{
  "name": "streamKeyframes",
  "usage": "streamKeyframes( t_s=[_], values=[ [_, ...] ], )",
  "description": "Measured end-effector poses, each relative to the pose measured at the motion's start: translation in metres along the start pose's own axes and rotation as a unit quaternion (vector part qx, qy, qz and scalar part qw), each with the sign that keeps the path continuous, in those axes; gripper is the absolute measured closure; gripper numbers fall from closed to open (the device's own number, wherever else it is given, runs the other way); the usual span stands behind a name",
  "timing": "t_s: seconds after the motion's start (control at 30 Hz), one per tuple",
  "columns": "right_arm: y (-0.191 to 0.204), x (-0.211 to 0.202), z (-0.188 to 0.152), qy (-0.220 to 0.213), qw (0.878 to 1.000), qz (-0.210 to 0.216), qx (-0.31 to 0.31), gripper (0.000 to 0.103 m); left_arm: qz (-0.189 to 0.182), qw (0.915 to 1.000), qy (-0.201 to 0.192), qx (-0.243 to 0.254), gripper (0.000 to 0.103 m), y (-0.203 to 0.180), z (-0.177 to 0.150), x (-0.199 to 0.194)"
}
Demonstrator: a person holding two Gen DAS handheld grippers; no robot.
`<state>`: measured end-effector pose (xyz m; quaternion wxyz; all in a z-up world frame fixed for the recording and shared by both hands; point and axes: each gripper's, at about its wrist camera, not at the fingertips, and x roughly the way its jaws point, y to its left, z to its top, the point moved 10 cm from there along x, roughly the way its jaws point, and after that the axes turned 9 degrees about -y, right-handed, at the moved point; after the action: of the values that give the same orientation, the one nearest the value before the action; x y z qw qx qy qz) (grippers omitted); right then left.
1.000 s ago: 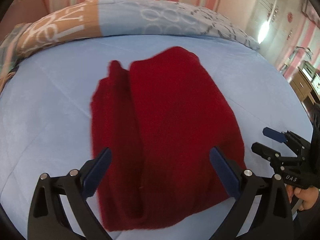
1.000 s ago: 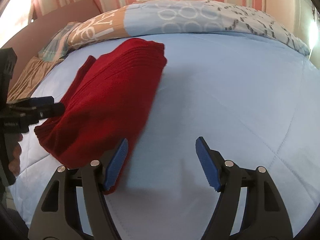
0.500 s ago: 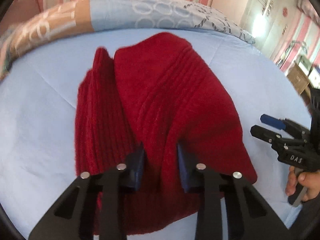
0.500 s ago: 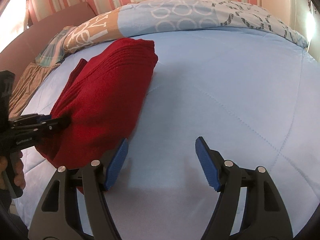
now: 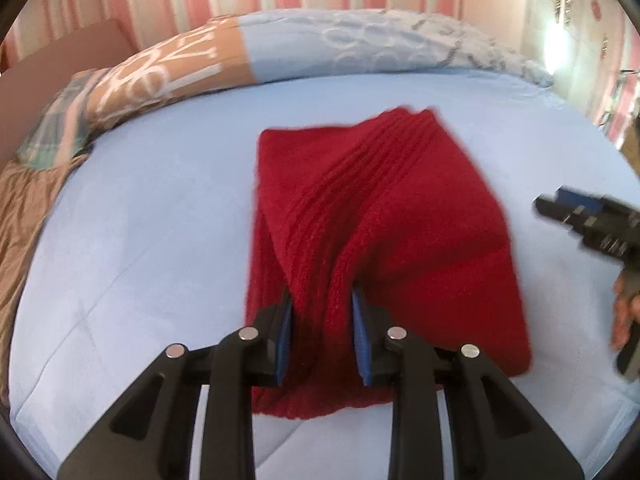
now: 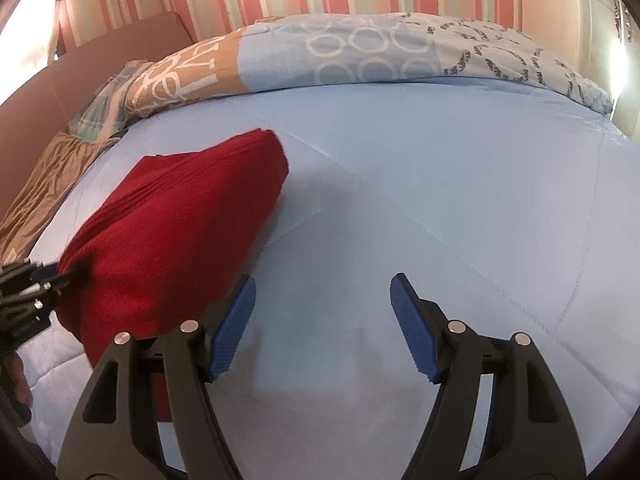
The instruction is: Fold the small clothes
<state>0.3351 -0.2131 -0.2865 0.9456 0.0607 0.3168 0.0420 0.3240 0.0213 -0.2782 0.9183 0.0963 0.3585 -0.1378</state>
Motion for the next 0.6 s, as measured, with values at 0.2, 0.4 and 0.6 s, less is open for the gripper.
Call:
streamKeyframes(
  t_s=[0.2,0.4,0.6],
  values=[
    [0.013,0.01,-0.009,0.018,1.0,0.009,-0.006,0.032,-0.027,0.9994,0.02,-0.009,0.055,0.004,-0.031,0.023],
    [0.021,0.012,-0.01,0.02,1.0,0.014,-0.01,0.032,-0.037,0.9987,0.012,0.033,0.035,-0.01,-0.024,0.016],
    [0.026,0.006,-0.01,0.021,0.999,0.028,0.011,0.021,-0.037,0.9993,0.002,0.004,0.013,0.006,-0.026,-0.008]
  ],
)
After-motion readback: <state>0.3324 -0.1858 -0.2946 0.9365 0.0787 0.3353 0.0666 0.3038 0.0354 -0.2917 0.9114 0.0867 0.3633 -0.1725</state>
